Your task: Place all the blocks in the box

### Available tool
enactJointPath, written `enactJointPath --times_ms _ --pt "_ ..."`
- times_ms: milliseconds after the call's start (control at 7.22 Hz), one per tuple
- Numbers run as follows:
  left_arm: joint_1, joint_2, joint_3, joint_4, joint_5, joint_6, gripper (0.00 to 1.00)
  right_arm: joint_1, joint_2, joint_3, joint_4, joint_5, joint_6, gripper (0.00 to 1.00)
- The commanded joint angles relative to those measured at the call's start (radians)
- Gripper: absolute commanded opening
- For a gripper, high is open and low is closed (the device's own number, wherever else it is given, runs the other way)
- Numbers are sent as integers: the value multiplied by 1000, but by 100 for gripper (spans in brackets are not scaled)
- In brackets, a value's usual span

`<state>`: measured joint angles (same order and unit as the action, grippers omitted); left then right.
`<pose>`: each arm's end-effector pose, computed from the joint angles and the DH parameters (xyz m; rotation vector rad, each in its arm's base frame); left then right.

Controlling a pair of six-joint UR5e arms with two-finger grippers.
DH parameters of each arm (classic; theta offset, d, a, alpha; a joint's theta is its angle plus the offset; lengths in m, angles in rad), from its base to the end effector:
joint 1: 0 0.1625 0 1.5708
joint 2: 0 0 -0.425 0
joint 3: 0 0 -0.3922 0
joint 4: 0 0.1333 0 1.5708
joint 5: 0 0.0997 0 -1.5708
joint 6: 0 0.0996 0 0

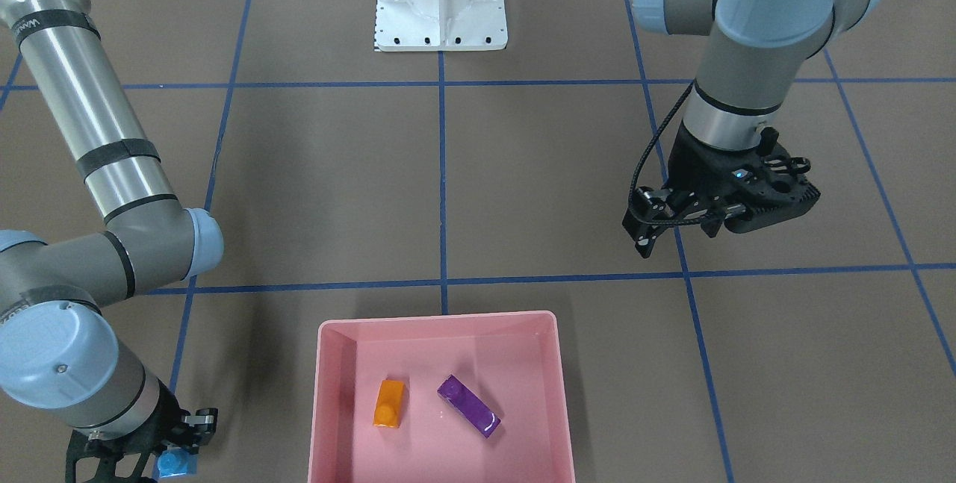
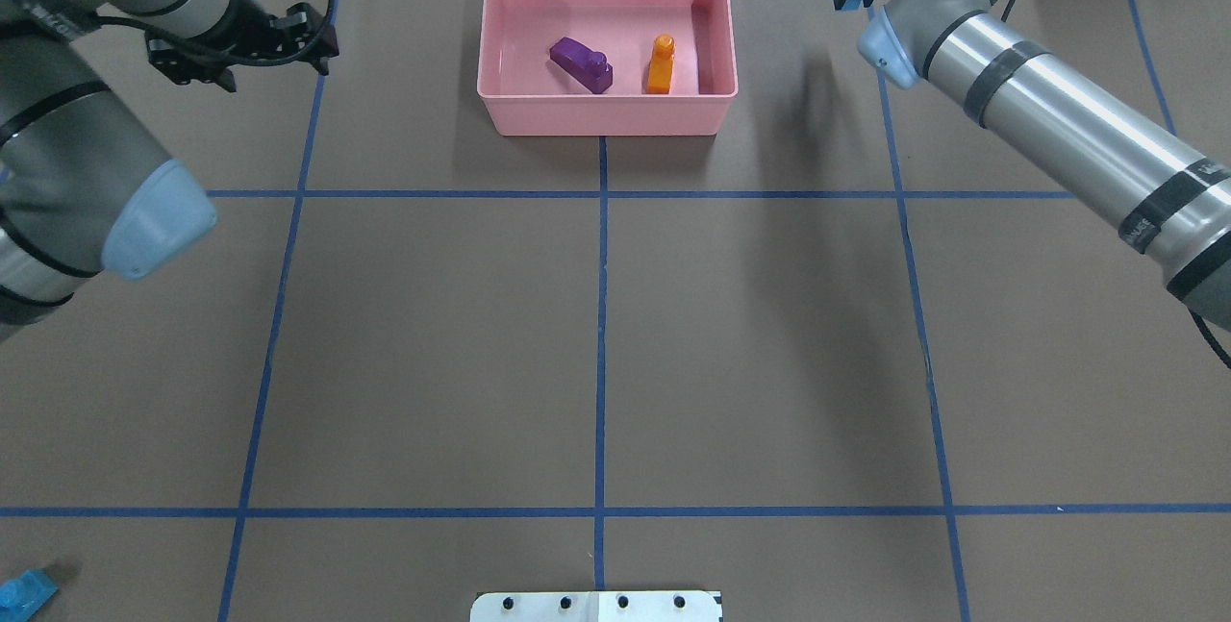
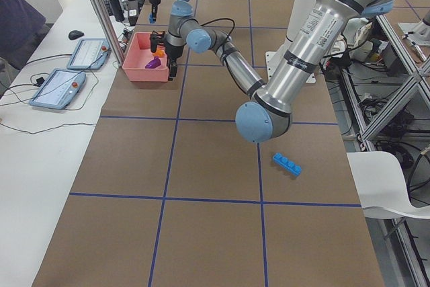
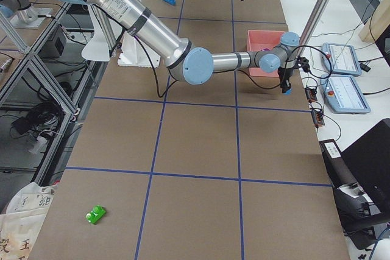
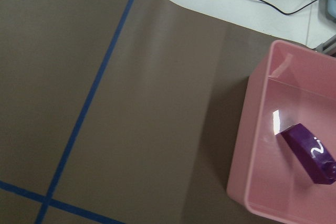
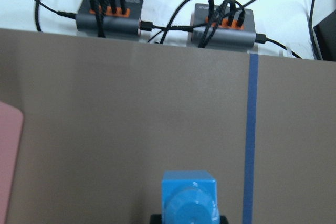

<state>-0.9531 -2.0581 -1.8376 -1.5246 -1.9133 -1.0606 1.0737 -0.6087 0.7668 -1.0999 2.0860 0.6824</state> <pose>0.2786 -0.5646 0.2760 0.2249 0.7431 -0.2993 -0.3397 -0.8027 0.3552 0.2338 -0.7549 0.0136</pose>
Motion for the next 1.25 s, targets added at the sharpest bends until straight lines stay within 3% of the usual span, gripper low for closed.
enactJointPath --times_ms 0,277,554,831,969,1108 --pt "-36 204 -128 4 -35 184 100 34 13 203 -220 130 6 0" --pt "-85 381 -204 -6 -105 365 100 -6 88 218 -255 141 165 0" --pt "-90 493 -222 -14 -107 529 100 -99 177 156 -239 45 241 0" --pt "-90 631 -259 -110 -107 568 100 -178 199 64 -61 -76 354 0" --pt "-90 703 -261 -194 -109 568 100 -187 199 59 -49 -105 370 0" --pt "-90 745 -258 -227 -137 568 100 -187 199 59 -49 -107 370 16"
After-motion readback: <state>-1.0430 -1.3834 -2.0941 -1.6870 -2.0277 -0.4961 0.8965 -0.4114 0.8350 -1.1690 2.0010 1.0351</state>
